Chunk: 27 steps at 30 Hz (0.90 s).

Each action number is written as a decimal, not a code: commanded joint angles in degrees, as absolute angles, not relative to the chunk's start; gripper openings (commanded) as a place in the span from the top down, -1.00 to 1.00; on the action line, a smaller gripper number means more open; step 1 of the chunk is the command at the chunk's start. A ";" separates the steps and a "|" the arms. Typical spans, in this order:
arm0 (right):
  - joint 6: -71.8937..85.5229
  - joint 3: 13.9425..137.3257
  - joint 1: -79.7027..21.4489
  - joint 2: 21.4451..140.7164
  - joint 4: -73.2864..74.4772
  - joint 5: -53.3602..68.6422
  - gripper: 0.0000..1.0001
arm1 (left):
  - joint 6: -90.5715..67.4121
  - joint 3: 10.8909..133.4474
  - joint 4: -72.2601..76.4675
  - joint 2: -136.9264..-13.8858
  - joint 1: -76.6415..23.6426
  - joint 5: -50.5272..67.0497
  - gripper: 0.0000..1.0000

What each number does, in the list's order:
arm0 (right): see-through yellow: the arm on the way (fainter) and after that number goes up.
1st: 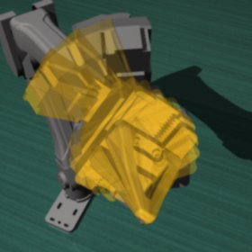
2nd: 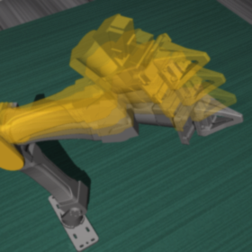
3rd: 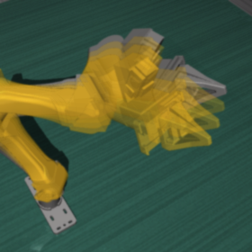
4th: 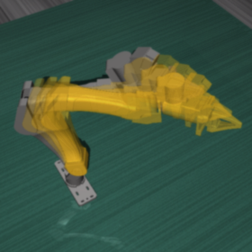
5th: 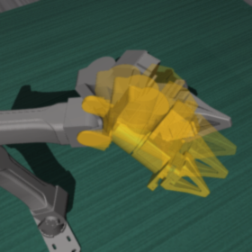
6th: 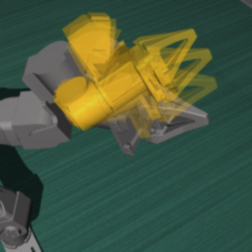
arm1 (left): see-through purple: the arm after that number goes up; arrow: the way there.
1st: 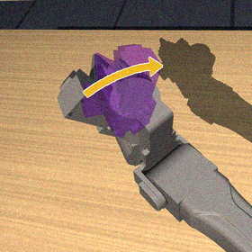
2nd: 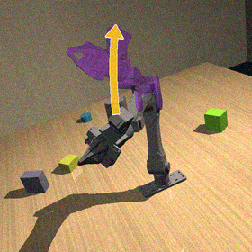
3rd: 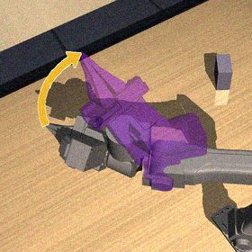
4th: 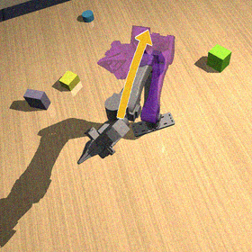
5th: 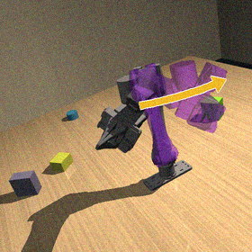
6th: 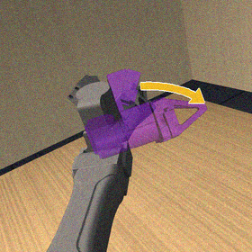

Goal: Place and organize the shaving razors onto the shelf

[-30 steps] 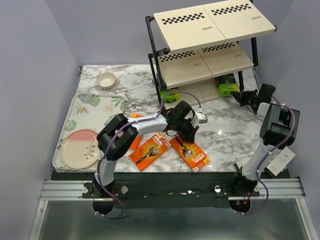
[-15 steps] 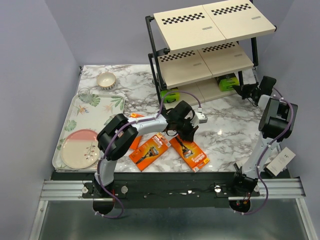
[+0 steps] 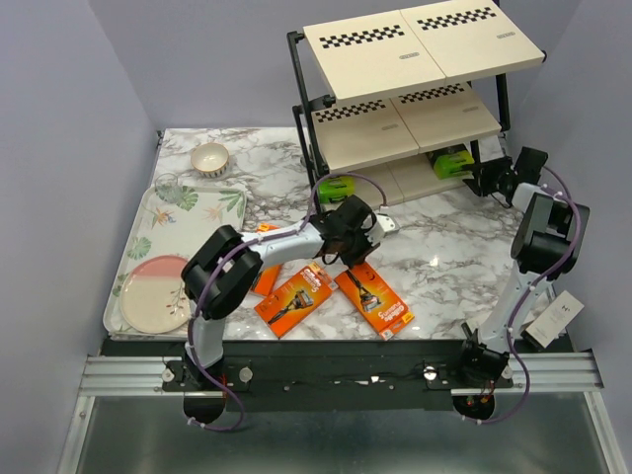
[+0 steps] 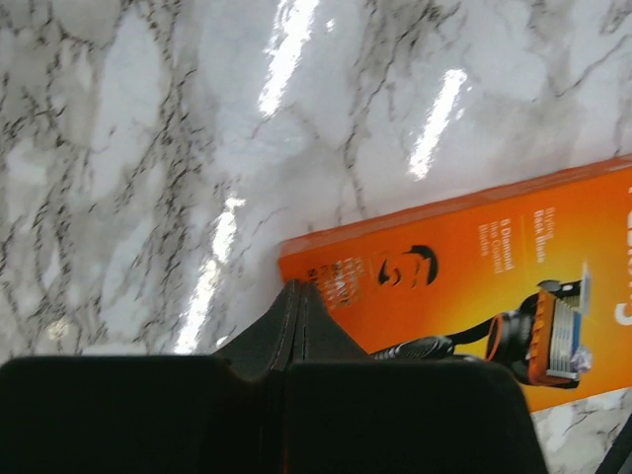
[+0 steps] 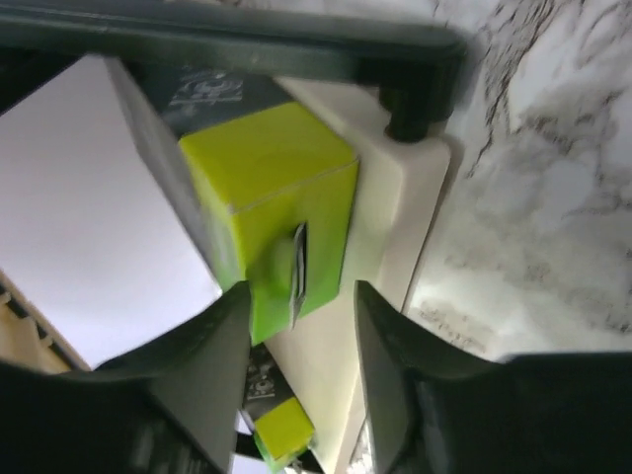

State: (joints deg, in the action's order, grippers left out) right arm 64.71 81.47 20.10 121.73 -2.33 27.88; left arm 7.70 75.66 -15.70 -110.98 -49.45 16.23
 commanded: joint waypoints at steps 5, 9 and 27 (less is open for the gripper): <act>52.57 71.91 20.13 104.10 -2.82 31.03 -0.56 | 10.55 68.91 -13.28 -101.35 -42.47 13.97 1.00; 45.89 64.01 20.13 97.13 2.96 31.81 -0.71 | 7.66 63.12 -6.17 -96.51 -38.25 15.47 1.00; 29.97 55.29 16.35 82.27 16.52 27.60 -0.72 | -16.93 73.56 8.96 -104.67 -18.99 36.11 1.00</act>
